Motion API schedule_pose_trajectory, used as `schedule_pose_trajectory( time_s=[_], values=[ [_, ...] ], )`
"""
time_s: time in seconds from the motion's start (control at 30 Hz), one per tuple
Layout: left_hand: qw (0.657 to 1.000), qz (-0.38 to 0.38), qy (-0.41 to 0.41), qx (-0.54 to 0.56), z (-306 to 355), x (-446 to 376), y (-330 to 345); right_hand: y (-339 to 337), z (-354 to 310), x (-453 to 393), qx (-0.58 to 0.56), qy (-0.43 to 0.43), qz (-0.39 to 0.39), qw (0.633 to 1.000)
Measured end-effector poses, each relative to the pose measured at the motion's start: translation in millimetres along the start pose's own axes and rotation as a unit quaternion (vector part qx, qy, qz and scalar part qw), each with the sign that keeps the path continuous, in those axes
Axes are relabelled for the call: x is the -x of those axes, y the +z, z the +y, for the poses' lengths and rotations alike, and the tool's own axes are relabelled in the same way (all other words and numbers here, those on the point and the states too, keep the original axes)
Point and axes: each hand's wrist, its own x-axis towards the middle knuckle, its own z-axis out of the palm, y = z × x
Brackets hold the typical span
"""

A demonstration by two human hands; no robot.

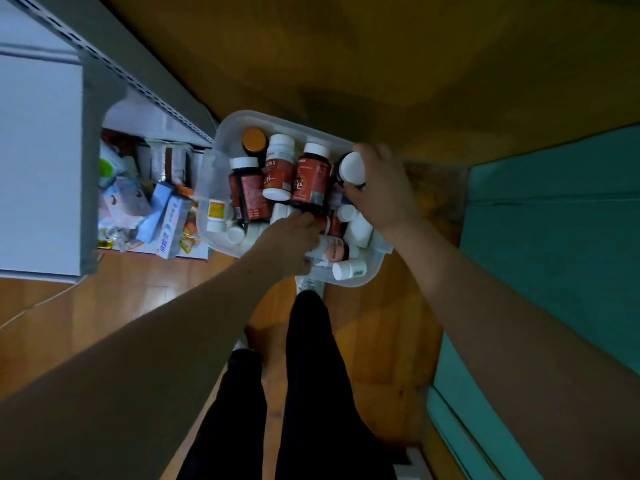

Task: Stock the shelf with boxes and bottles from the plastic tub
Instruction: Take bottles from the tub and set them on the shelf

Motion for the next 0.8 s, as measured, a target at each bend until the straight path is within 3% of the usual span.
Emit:
schedule_pose_trajectory(
  time_s=[0.13, 0.23, 0.43, 0.53, 0.63, 0.8],
  values=[
    [0.999, -0.016, -0.034, -0.015, -9, 13, -21, -6, -8, -1, 0.002, 0.012, -0.021, 1.0],
    [0.997, 0.013, -0.072, 0.018, -20, 34, -31, -12, -13, 9, -0.017, 0.023, -0.019, 0.999],
    [0.966, 0.051, -0.186, 0.171, -36, 85, -50, -32, -27, 31, -0.087, 0.028, 0.031, 0.995],
    [0.921, 0.063, -0.249, 0.294, -32, 112, -57, -48, -33, 43, -0.144, 0.039, 0.051, 0.988],
    [0.878, 0.077, -0.272, 0.386, -22, 141, -64, -74, -51, 58, -0.234, 0.119, 0.047, 0.964],
    [0.703, 0.159, -0.246, 0.648, 13, 208, -85, -128, -100, 97, -0.453, 0.198, 0.051, 0.868]
  ],
)
